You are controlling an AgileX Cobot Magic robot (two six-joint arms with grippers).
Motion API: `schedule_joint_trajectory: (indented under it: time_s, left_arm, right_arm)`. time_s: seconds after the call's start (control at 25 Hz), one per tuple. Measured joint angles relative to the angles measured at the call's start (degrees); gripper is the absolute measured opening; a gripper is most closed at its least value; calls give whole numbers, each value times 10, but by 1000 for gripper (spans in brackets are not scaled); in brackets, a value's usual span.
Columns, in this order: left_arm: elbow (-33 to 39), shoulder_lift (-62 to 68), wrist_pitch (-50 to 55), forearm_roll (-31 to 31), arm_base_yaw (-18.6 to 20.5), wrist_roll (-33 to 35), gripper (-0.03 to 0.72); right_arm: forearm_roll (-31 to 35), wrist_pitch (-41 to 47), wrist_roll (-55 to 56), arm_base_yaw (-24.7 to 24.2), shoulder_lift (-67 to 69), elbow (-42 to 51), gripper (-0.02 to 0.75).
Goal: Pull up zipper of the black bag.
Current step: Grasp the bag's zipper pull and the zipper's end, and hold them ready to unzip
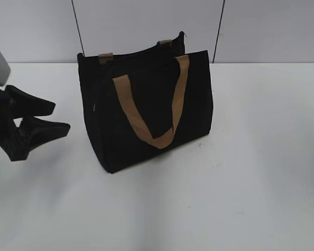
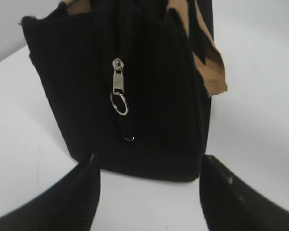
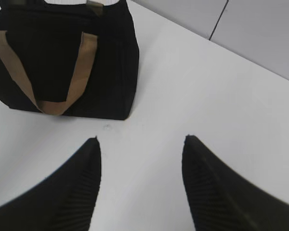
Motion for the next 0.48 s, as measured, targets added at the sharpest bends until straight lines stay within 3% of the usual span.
schedule_joint_trajectory:
  time_s: [0.08,0.2,0.48]
  left_arm:
    - [-1,52,15,-54,0,85,484]
    - [-9,124,41,-73,-1,165,482]
    - [-80,243,47,-78,-5,175,454]
  right_arm:
    - [16,4,-8,0,18,-15,424]
    - [30,6,-13,0,39,-33,424]
    - [36,10,-15,0,58,-40,424]
